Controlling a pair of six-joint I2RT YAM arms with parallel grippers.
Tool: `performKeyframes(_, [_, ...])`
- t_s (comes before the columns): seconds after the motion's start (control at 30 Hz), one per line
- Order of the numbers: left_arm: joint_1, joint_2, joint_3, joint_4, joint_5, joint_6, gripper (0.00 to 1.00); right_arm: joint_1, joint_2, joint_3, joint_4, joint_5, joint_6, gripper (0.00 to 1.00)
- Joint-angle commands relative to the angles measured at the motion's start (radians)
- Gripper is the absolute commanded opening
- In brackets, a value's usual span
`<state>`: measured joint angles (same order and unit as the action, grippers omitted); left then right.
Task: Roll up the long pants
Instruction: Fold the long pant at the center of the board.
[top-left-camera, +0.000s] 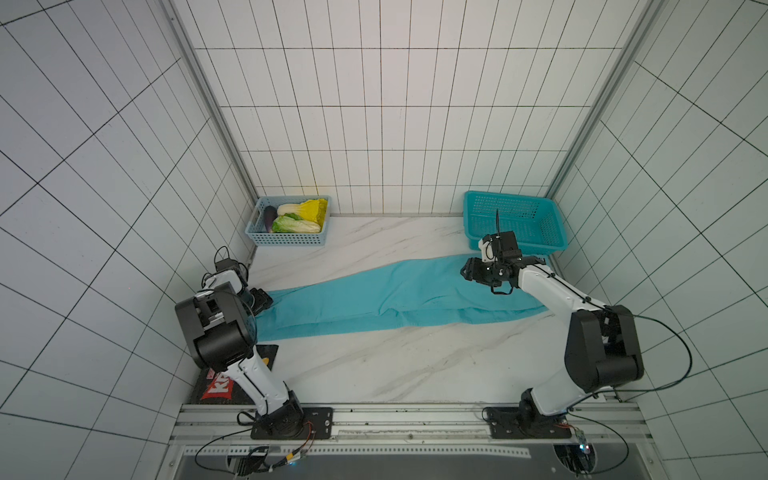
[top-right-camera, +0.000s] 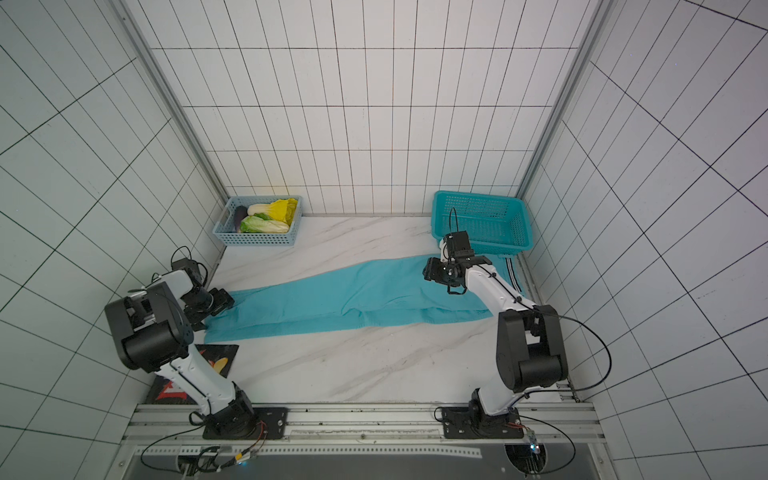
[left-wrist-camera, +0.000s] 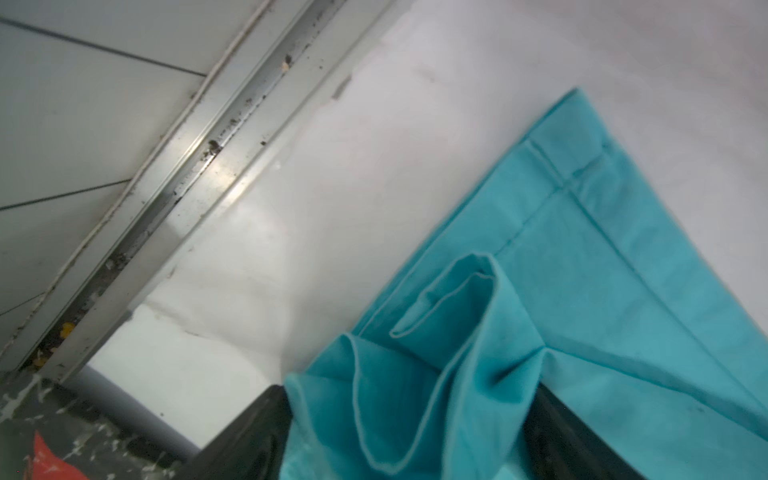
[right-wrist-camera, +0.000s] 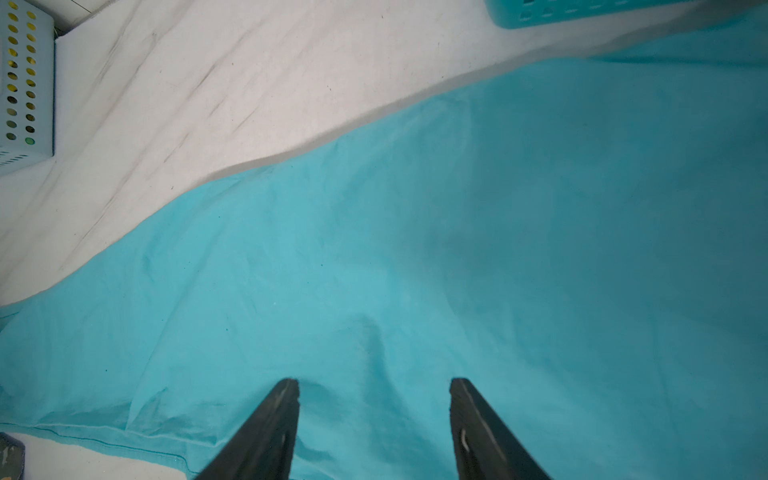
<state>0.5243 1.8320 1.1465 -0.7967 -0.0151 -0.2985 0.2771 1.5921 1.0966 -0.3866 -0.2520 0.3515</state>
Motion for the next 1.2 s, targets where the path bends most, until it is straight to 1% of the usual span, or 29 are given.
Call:
performKeyframes(0.0, [-0.026,0.079,-0.022,0.015,0.015,0.013,0.51,0.0,-0.029,-0.015,-0.006,0.02,0.001,0.61])
performKeyframes(0.1, [-0.025,0.066,-0.039,0.032,0.006,0.015,0.2,-0.015,-0.052,-0.015,-0.007,0.029,-0.002,0.61])
performKeyframes(0.2, [-0.023,0.065,-0.036,0.034,-0.004,0.021,0.02,-0.034,-0.074,-0.011,-0.015,0.039,-0.008,0.62])
performKeyframes(0.23, [-0.023,0.061,-0.033,0.03,-0.013,0.019,0.0,-0.036,-0.076,-0.009,-0.022,0.046,-0.012,0.62])
performKeyframes(0.33, [-0.025,-0.02,-0.041,0.043,-0.014,0.011,0.0,-0.036,-0.064,-0.013,-0.054,0.083,-0.016,0.62])
performKeyframes(0.4, [-0.027,-0.092,-0.023,0.032,-0.022,0.003,0.0,-0.035,-0.048,-0.024,-0.088,0.142,-0.004,0.61])
performKeyframes(0.43, [-0.029,-0.124,-0.004,0.022,-0.032,0.002,0.0,-0.036,-0.046,-0.037,-0.1,0.193,0.01,0.6])
performKeyframes(0.5, [-0.038,-0.172,0.041,-0.004,-0.068,0.011,0.0,-0.047,-0.046,-0.046,-0.139,0.296,0.028,0.6])
performKeyframes(0.57, [-0.04,-0.217,0.089,-0.025,-0.137,0.03,0.0,-0.08,-0.058,-0.051,-0.165,0.353,0.034,0.6])
performKeyframes(0.67, [-0.026,-0.255,0.133,-0.03,-0.235,0.066,0.0,-0.15,-0.091,-0.053,-0.167,0.325,0.046,0.59])
performKeyframes(0.73, [0.0,-0.266,0.157,-0.028,-0.243,0.079,0.0,-0.171,-0.106,-0.045,-0.174,0.311,0.044,0.57])
performKeyframes(0.8, [0.014,-0.269,0.181,-0.017,-0.216,0.088,0.0,-0.167,-0.112,-0.046,-0.171,0.264,0.031,0.51])
performKeyframes(0.87, [0.0,-0.261,0.206,-0.012,-0.16,0.092,0.0,-0.129,-0.1,-0.065,-0.149,0.228,0.033,0.49])
performKeyframes(0.9, [-0.015,-0.257,0.213,-0.012,-0.155,0.094,0.0,-0.109,-0.088,-0.074,-0.136,0.207,0.034,0.5])
performKeyframes(0.93, [-0.038,-0.251,0.215,-0.011,-0.163,0.1,0.0,-0.083,-0.071,-0.082,-0.113,0.156,0.016,0.49])
performKeyframes(0.97, [-0.056,-0.245,0.213,-0.006,-0.181,0.102,0.0,-0.044,-0.058,-0.081,-0.105,0.132,-0.001,0.49])
performKeyframes(1.13, [-0.081,-0.224,0.194,-0.004,-0.137,0.097,0.0,0.229,-0.008,-0.037,-0.131,0.114,-0.168,0.52])
performKeyframes(1.17, [-0.085,-0.224,0.19,-0.003,-0.137,0.097,0.0,0.283,0.0,-0.035,-0.123,0.12,-0.21,0.54])
